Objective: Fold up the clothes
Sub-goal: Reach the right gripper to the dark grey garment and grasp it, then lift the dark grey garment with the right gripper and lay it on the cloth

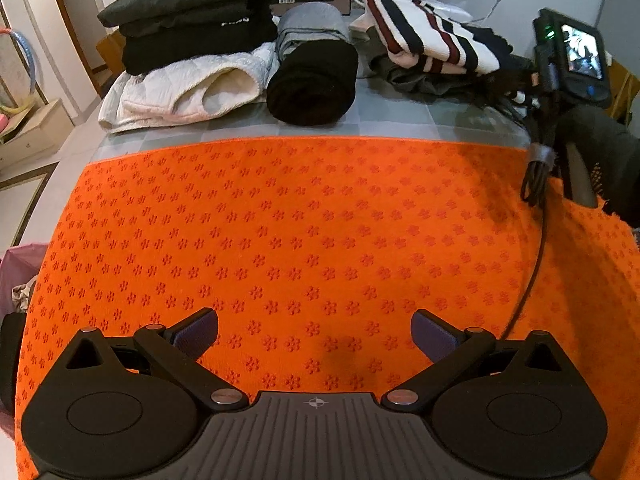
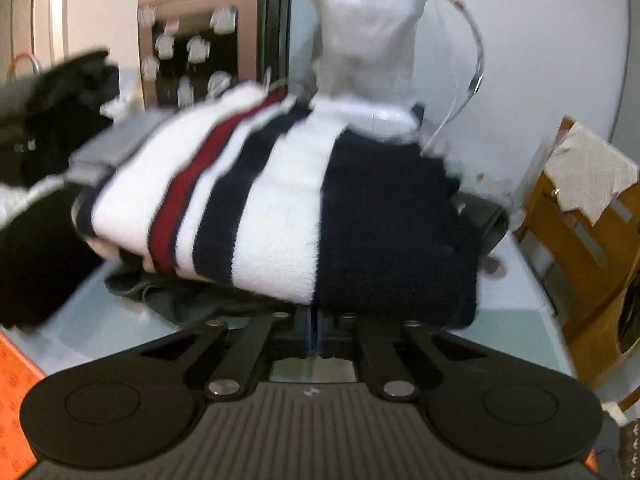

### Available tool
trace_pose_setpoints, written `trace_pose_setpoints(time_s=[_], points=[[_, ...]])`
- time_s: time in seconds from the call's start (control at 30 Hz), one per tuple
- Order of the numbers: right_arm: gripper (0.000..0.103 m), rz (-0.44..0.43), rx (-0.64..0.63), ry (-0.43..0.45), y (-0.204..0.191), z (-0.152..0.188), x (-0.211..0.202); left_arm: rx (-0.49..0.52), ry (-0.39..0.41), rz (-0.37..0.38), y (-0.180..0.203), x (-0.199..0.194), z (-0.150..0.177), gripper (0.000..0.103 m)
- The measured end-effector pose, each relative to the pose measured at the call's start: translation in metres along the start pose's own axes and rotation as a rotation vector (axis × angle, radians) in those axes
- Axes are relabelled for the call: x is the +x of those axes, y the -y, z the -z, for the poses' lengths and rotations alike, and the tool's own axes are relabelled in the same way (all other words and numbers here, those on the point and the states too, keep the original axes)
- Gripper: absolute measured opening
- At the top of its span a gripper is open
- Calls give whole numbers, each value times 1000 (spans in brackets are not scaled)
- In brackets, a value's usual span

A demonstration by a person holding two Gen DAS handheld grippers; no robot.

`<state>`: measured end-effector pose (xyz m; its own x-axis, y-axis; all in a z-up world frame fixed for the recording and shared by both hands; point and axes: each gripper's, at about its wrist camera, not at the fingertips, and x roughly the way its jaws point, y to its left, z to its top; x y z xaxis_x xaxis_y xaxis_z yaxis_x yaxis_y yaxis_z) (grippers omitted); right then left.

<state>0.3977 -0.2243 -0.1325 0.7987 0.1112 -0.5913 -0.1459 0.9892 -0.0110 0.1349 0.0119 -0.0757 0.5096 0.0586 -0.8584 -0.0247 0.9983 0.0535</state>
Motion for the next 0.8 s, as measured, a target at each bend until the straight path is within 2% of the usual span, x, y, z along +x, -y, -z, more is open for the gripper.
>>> trace_pose_setpoints(time_s=[0.4, 0.67, 0.8], points=[[3, -50, -28, 209, 22, -69, -126, 23, 98, 44, 4, -29, 2, 102], [3, -106, -75, 364, 4, -106, -245, 20, 190, 65, -3, -64, 10, 102], [3, -145, -28, 399, 1, -108, -305, 7, 236, 66, -11, -83, 18, 102]])
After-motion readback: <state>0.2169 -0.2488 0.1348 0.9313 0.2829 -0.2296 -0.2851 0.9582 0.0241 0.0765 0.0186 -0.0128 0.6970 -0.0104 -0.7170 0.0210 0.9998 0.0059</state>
